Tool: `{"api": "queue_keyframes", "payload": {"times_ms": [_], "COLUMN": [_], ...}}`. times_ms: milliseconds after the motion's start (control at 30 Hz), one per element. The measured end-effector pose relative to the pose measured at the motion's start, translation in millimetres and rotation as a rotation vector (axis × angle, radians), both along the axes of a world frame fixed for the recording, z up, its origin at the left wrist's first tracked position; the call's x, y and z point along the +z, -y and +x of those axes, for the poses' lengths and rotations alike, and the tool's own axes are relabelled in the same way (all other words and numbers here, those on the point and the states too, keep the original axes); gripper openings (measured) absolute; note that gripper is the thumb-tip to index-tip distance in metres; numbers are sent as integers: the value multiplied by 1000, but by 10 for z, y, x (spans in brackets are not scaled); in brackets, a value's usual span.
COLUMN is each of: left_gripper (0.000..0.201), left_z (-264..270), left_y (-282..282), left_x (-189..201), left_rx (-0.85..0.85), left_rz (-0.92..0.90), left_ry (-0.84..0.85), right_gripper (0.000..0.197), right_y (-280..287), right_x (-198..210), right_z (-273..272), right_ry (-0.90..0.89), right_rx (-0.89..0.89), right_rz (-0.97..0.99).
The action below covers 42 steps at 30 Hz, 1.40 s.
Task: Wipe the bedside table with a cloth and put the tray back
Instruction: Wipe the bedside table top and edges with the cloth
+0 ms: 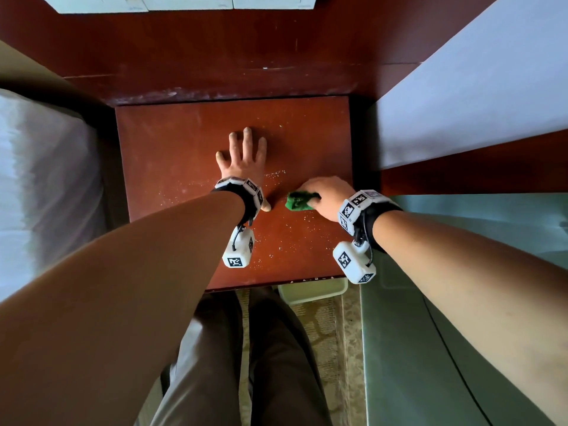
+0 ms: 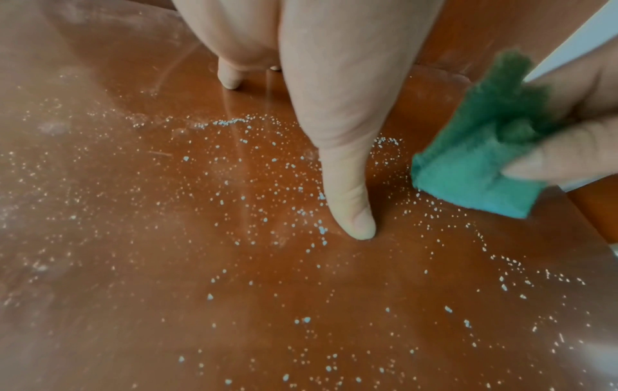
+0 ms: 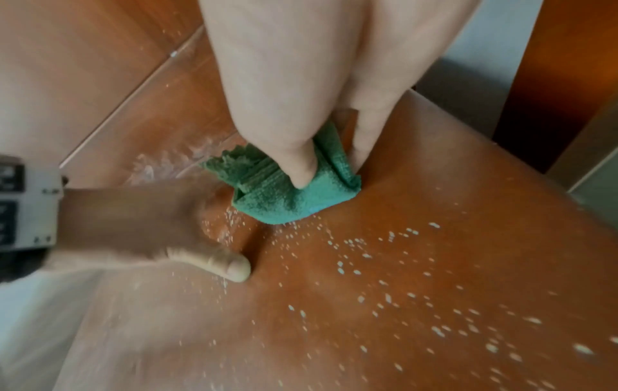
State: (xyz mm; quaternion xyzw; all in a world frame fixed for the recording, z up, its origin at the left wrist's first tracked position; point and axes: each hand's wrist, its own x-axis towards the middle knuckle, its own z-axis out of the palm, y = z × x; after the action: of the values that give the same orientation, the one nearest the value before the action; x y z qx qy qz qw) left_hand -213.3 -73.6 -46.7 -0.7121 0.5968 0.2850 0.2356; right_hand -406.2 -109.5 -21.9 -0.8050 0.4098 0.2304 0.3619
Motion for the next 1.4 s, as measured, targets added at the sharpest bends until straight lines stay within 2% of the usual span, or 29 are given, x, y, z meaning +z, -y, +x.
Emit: {"api": "queue_keyframes", "payload": {"times_ms": [67, 167, 333, 467, 533, 633, 833, 933, 1200, 1300, 1400], "left_gripper": [162, 159, 156, 156, 159, 163, 161, 160, 161, 161, 161], "left_z": [18, 88, 276, 509, 634, 753, 761, 764, 729, 725, 723], "left_y": [-2, -34, -115, -230, -286, -340, -386, -381, -396, -410, -410], "left_x": [11, 37, 81, 79, 45, -9, -31, -17, 21, 24, 18], "left_rx": [7, 27, 105, 142, 166, 176, 157, 153, 151, 152, 147], "left_rz": [4, -14, -43, 5, 19, 41, 32, 41, 23, 15, 23], "left_ry": [-15, -59, -98, -66, -59, -26, -5, 12, 32, 32, 29], "right_gripper": [30, 21, 16, 19, 25, 24, 19, 25, 34, 33, 28], "right_y": [-2, 90, 317, 467, 537, 624, 549, 363, -129, -162, -52], "right_x": [20, 57, 21, -12, -39, -96, -169, -158, -157, -138, -74], "right_z": [-18, 4, 99, 240, 312, 420, 587, 597, 364, 316, 379], "right_ry": [-18, -6, 64, 100, 115, 118, 93, 157, 75, 59, 41], "right_rx": [4, -154, -467, -540, -535, -542, -444, -343, 75, 92, -47], "right_rz": [27, -13, -263, -386, -418, -471, -412, -366, -87, -27, -48]}}
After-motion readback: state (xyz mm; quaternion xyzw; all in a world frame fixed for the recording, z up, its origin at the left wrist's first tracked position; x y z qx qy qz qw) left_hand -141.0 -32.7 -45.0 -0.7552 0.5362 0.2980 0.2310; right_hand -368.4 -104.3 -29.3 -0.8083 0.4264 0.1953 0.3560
